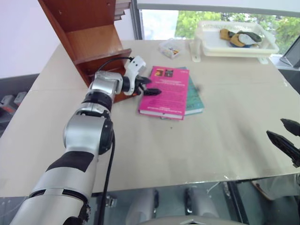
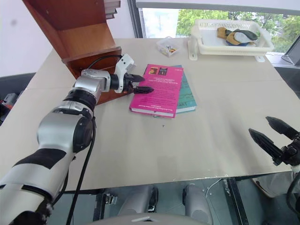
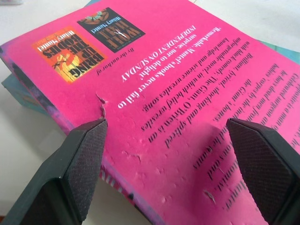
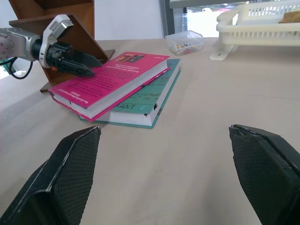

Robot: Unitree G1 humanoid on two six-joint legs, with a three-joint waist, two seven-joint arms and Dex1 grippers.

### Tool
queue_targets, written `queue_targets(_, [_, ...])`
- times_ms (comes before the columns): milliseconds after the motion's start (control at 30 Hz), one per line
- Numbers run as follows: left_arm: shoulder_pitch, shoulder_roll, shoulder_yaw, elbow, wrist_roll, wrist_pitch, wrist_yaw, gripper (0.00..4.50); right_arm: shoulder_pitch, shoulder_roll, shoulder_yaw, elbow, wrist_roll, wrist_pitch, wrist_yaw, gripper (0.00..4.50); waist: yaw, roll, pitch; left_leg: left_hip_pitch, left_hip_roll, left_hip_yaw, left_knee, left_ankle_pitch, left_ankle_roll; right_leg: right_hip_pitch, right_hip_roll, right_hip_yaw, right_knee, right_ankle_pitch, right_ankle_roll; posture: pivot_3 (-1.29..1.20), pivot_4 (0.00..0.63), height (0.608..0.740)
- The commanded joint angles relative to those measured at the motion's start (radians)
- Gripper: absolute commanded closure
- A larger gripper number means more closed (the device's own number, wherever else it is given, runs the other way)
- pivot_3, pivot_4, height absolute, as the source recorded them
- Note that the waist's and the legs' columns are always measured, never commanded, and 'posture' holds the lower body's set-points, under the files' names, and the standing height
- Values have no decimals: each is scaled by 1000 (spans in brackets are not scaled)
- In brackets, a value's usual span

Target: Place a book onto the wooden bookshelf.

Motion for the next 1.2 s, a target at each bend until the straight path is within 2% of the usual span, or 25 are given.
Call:
queue_targets(33, [-3, 16, 11, -89, -43, 45, -66, 129, -22, -22, -5, 3, 8, -15, 2, 0, 0, 0, 0, 0, 0, 0, 0, 0, 0, 0, 0, 0, 0, 0, 0, 0, 150, 740])
queue_targets(367, [113, 83, -36, -294, -73, 153, -246, 129, -32, -31, -2, 15, 2, -17, 8, 0, -2, 0, 0, 0, 1, 0, 0, 0, 0, 0, 0, 0, 0, 0, 0, 0, 150, 740])
queue_targets(500, [116, 92, 24, -313, -124, 162, -172, 129, -32, -31, -1, 13, 2, -16, 8, 0, 2, 0, 0, 0, 1, 0, 1, 0, 0, 0, 0, 0, 1, 0, 0, 0, 150, 740])
queue_targets(633, [75, 93, 151, -240, -230, 229, -64, 129, -34, -31, 1, 16, 0, -19, 9, 0, 0, 0, 0, 0, 2, 0, 1, 0, 0, 0, 0, 0, 1, 0, 0, 0, 150, 740])
queue_targets(833, [138, 72, 211, -229, -330, 348, -79, 129, -43, -32, 6, 23, -6, -22, 10, 0, -14, 0, 0, 2, 2, 1, 2, 0, 0, 0, 1, 1, 5, 0, 0, 0, 150, 740])
queue_targets(1033, [235, 44, 244, -321, -393, 352, -48, 129, -27, -30, -11, 13, -1, -21, 12, 0, -24, 0, 0, 7, 4, 3, 3, 0, -1, 1, 2, 3, 9, 0, 0, 0, 150, 740])
queue_targets(1200, [352, 39, 222, -547, -456, 410, -71, 129, -23, -31, -15, 13, 0, -24, 10, 0, -21, 0, 0, 3, 4, 3, 4, 0, -1, 0, 0, 3, 8, 0, 0, 0, 150, 740])
